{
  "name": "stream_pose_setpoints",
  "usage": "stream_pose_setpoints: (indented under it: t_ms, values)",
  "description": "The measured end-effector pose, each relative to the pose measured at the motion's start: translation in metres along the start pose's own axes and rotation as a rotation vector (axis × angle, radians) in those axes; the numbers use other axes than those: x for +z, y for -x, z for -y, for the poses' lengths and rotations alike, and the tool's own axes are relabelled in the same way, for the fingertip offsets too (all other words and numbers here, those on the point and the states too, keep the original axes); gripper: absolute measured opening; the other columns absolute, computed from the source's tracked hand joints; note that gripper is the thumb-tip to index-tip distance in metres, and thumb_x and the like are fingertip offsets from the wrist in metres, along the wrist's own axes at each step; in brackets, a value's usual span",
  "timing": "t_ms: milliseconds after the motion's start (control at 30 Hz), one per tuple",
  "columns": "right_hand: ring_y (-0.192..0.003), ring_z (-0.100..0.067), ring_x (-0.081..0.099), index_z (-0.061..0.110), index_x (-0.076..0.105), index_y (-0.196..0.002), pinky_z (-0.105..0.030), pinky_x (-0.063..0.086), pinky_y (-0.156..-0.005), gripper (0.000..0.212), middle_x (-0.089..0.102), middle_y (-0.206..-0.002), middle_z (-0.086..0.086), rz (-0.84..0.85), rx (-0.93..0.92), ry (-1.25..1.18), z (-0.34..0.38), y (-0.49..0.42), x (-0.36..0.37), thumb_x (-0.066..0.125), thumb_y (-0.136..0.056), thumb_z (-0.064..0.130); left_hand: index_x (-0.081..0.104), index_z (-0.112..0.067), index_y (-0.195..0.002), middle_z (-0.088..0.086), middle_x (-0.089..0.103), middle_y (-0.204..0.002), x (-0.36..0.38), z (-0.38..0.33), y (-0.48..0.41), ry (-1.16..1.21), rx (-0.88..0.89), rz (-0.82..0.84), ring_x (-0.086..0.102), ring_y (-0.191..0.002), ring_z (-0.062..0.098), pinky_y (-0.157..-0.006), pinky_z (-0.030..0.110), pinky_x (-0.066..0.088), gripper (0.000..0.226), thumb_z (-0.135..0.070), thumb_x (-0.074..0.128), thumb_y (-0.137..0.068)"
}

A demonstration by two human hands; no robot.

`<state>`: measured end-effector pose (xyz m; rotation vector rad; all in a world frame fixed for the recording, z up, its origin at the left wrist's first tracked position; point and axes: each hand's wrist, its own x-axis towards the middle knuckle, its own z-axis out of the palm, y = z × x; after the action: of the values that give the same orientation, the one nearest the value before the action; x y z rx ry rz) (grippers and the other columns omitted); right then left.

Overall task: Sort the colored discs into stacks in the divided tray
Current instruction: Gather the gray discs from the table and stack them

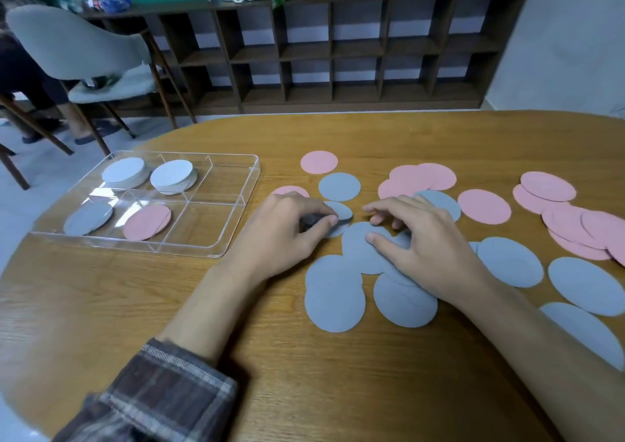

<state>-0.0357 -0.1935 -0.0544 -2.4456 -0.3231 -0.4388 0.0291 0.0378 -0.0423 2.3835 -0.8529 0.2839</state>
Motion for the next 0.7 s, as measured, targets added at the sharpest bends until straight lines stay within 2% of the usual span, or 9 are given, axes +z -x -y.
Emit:
stream_pose_setpoints:
  t_ms: [67, 133, 233, 300, 433, 500, 600, 700]
  values:
    - [-0.094, -0.008, 0.053, 0.029, 0.066, -0.127, -0.032, 0.048, -0.085, 0.038, 0.065, -0.101, 0.017, -0.001, -0.001, -0.005, 0.001, 0.0, 0.001, 0.075, -0.09, 0.027, 0.08, -0.02, -0.102, -0.021, 0.072, -0.089, 0.001, -0.003, 0.001, 0.021, 0.054, -0.058, 0.065, -0.087, 0.017, -0.082, 0.032, 0.05, 0.016, -0.025, 0.065, -0.102]
    - [-0.095, -0.009, 0.053, 0.029, 0.066, -0.129, -0.032, 0.049, -0.085, 0.04, 0.065, -0.104, 0.015, -0.009, 0.007, -0.009, 0.002, 0.0, 0.0, 0.075, -0.09, 0.029, 0.079, -0.016, -0.101, -0.017, 0.072, -0.093, 0.001, -0.006, 0.002, 0.049, 0.1, -0.117, 0.065, -0.09, 0.015, -0.085, 0.033, 0.05, 0.016, -0.022, 0.064, -0.103]
    - [-0.097, -0.007, 0.055, 0.029, 0.065, -0.13, -0.018, 0.044, -0.085, 0.04, 0.065, -0.11, 0.013, -0.017, 0.004, -0.039, 0.005, 0.001, 0.0, 0.074, -0.091, 0.033, 0.079, -0.015, -0.098, -0.006, 0.07, -0.094, 0.004, -0.01, 0.003, 0.141, 0.092, -0.197, 0.06, -0.086, 0.01, -0.079, 0.029, 0.047, 0.014, -0.019, 0.066, -0.102]
    - [-0.096, -0.007, 0.056, 0.03, 0.067, -0.125, -0.014, 0.041, -0.081, 0.032, 0.066, -0.106, 0.012, -0.024, 0.0, -0.065, 0.006, 0.001, 0.0, 0.072, -0.093, 0.033, 0.08, -0.015, -0.097, -0.003, 0.068, -0.092, 0.004, -0.014, 0.003, 0.213, 0.068, -0.213, 0.061, -0.082, 0.012, -0.075, 0.028, 0.048, 0.014, -0.019, 0.067, -0.101]
    - [-0.085, -0.013, 0.061, 0.027, 0.07, -0.109, -0.028, 0.045, -0.074, 0.012, 0.069, -0.088, 0.004, -0.038, 0.019, -0.134, 0.006, 0.001, 0.0, 0.064, -0.1, 0.027, 0.079, -0.014, -0.094, -0.008, 0.072, -0.086, 0.01, -0.014, 0.001, 0.211, 0.079, -0.217, 0.065, -0.077, 0.01, -0.076, 0.041, 0.053, 0.013, -0.02, 0.069, -0.1]
    - [-0.073, -0.017, 0.06, 0.025, 0.069, -0.105, -0.03, 0.045, -0.065, 0.009, 0.068, -0.079, 0.001, -0.041, 0.015, -0.157, 0.005, 0.001, -0.001, 0.061, -0.102, 0.025, 0.079, -0.015, -0.094, -0.011, 0.074, -0.088, 0.012, -0.015, 0.002, 0.222, 0.066, -0.208, 0.066, -0.078, 0.008, -0.078, 0.041, 0.054, 0.012, -0.022, 0.07, -0.099]
    - [-0.066, -0.017, 0.057, 0.022, 0.068, -0.103, -0.03, 0.042, -0.06, 0.008, 0.064, -0.071, -0.002, -0.072, 0.001, -0.118, 0.003, 0.0, -0.004, 0.061, -0.102, 0.022, 0.075, -0.019, -0.108, -0.011, 0.073, -0.092, 0.014, -0.019, 0.003, 0.262, -0.003, -0.148, 0.067, -0.087, 0.007, -0.074, 0.025, 0.053, 0.013, -0.025, 0.073, -0.098]
    - [-0.066, -0.016, 0.059, 0.022, 0.068, -0.109, -0.031, 0.045, -0.061, 0.011, 0.065, -0.071, -0.002, -0.113, 0.035, -0.1, -0.003, -0.002, -0.01, 0.06, -0.102, 0.021, 0.064, -0.027, -0.126, -0.013, 0.069, -0.1, 0.021, -0.023, 0.005, 0.252, -0.046, -0.004, 0.064, -0.092, 0.009, -0.076, 0.015, 0.046, 0.043, -0.043, 0.079, -0.089]
